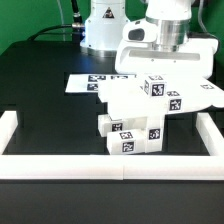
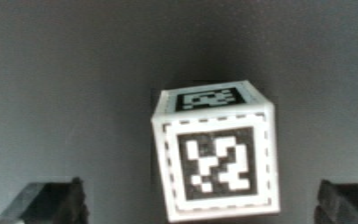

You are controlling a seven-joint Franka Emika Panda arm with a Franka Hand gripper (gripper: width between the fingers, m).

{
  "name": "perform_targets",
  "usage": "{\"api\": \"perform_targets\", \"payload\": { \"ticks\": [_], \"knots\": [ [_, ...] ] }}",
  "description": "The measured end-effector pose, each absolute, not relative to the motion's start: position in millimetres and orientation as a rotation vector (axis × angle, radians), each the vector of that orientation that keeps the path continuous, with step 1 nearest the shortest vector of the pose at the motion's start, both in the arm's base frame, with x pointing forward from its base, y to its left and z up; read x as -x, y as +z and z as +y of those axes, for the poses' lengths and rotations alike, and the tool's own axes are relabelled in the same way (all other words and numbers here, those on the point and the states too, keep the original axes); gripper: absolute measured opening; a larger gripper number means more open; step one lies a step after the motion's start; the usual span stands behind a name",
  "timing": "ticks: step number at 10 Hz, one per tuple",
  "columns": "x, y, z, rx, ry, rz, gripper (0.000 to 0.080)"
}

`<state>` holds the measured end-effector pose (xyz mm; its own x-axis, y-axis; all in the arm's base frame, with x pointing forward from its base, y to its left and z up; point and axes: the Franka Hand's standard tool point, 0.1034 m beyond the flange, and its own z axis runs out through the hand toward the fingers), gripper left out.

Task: Assemble chair

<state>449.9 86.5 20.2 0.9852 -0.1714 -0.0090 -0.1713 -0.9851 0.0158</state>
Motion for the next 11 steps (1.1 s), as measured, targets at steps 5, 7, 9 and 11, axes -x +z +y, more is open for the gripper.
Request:
{"api": "perform_targets", "payload": {
  "ticks": [5,7,9,11],
  "knots": [
    [-448,13.9,86,-3.109,-0.031,-0.265,0.0649],
    [-447,12.7,86,-3.108,-0.034,-0.264,0.0649],
    [-445,8.1,86,-3.104,-0.046,-0.259,0.0649],
    [-445,6.5,87,-3.103,-0.048,-0.255,0.0649]
  ]
}}
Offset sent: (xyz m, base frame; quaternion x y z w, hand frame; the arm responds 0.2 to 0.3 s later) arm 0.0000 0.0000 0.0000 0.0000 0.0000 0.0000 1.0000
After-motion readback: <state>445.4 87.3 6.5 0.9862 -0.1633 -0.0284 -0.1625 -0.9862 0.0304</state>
